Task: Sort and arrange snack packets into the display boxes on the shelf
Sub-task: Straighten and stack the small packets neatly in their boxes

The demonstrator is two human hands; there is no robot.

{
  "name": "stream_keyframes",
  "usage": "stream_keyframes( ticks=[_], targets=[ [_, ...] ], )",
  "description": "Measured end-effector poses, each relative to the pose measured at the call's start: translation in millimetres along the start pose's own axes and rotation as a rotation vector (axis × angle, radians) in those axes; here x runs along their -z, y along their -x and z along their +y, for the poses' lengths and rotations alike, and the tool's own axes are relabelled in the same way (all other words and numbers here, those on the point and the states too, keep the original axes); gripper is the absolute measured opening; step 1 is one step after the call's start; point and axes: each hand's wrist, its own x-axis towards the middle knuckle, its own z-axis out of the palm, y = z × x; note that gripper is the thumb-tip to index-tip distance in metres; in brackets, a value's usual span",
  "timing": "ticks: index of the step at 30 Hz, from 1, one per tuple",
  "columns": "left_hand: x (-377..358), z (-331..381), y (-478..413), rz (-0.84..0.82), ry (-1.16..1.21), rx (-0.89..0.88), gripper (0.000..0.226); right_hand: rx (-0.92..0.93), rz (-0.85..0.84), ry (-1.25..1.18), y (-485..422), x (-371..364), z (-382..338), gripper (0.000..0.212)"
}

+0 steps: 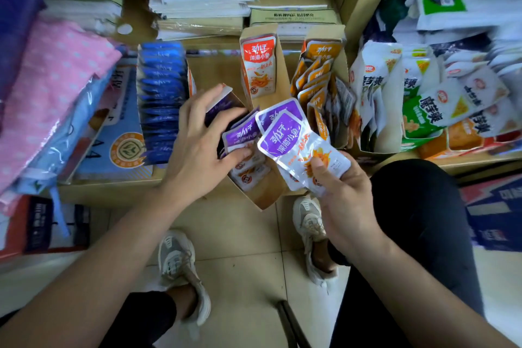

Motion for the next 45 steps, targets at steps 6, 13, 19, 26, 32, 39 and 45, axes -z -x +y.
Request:
stream_keyframes(
  ticks=[6, 13, 19, 26, 32, 39, 45],
  targets=[
    [16.3, -10.6, -1.1, -0.086, -0.020, -0.037, 0.063, 0.172, 0.039, 0.338, -12.6, -21.3, 25.7, 0.009],
    [33.2, -11.9, 11.4, 0.071, -0.151, -0.101, 0.038, 0.368, -0.118, 0.991, -16.4, -18.9, 18.1, 0.031],
    [37.0, -8.9, 16.8, 0.071, 0.051, 0.031, 0.025, 0.364, -0.398, 1.245, -34.8, -36.5, -9.8, 0.038],
    [44.5, -7.4, 17.3, 0.037, 0.375, 0.233, 0.010, 0.380, -0.545, 1.324, -41.2, -63.7, -15.6, 0.043],
    [57.6, -13.0, 22.0, -0.142, 0.577, 0.280, 0.036, 0.361, -0.446, 1.203, -27.7, -63.5, 3.4, 0.035],
    [54.4, -9.8, 31.5, -0.188, 0.511, 0.218, 0.033, 0.474, -0.461, 1.222, -15.7, -62.7, 16.5, 0.034],
    [58.4, -12.1, 30.8, -0.124, 0.504, 0.286, 0.032, 0.381, -0.532, 1.051, -6.9, -54.7, 22.1, 0.032]
  ],
)
